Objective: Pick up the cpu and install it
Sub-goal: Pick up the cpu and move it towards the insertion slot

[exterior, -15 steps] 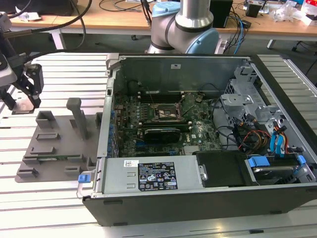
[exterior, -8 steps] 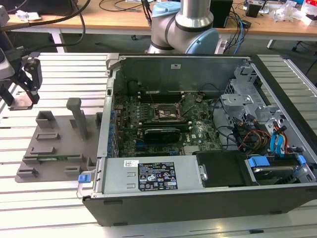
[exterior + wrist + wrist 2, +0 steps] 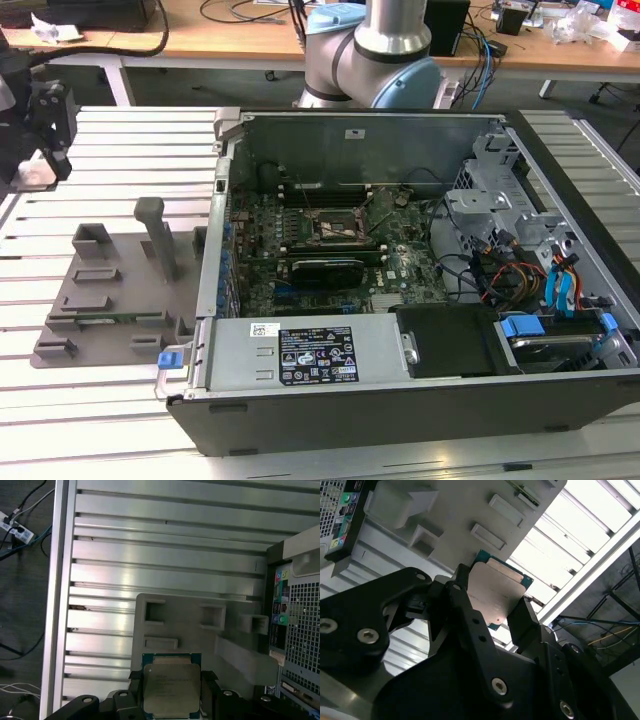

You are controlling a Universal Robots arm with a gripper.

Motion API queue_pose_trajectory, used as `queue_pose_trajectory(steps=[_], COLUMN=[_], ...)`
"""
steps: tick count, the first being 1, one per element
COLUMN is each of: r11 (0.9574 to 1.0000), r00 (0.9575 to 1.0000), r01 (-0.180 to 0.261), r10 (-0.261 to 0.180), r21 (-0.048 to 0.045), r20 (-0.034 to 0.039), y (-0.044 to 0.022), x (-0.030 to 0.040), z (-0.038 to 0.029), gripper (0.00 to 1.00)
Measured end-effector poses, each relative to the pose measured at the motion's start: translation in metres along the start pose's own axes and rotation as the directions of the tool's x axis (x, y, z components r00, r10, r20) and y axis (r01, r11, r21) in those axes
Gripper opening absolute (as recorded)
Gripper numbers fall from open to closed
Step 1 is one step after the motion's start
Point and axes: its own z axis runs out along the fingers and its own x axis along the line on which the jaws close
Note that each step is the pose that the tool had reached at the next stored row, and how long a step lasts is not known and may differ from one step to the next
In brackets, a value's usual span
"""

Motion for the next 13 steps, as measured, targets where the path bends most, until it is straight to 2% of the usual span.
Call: queue_pose_trajectory(steps=[3, 8, 11, 12, 13], r11=[1.0, 1.0, 1.0, 1.0, 1.0], r00=[1.0, 1.0, 1.0, 1.0, 1.0], r01=[0.0, 0.0, -0.001, -0.002, -0.002], r10=[0.0, 0.0, 0.001, 0.002, 0.002], r21=[-0.0001, 0.0, 0.0006, 0.0016, 0.0022], r20=[0.0001, -0.0002, -0.0004, -0.0009, -0.0011], y=[0.0032, 0.0032, 0.0025, 0.002, 0.0017], x=[-0.0008, -0.0011, -0.0097, -0.0161, -0.0196], z=[-0.018, -0.0182, -0.0178, -0.0176, -0.0175], gripper=[0.55, 0.55, 0.55, 0.55, 0.55])
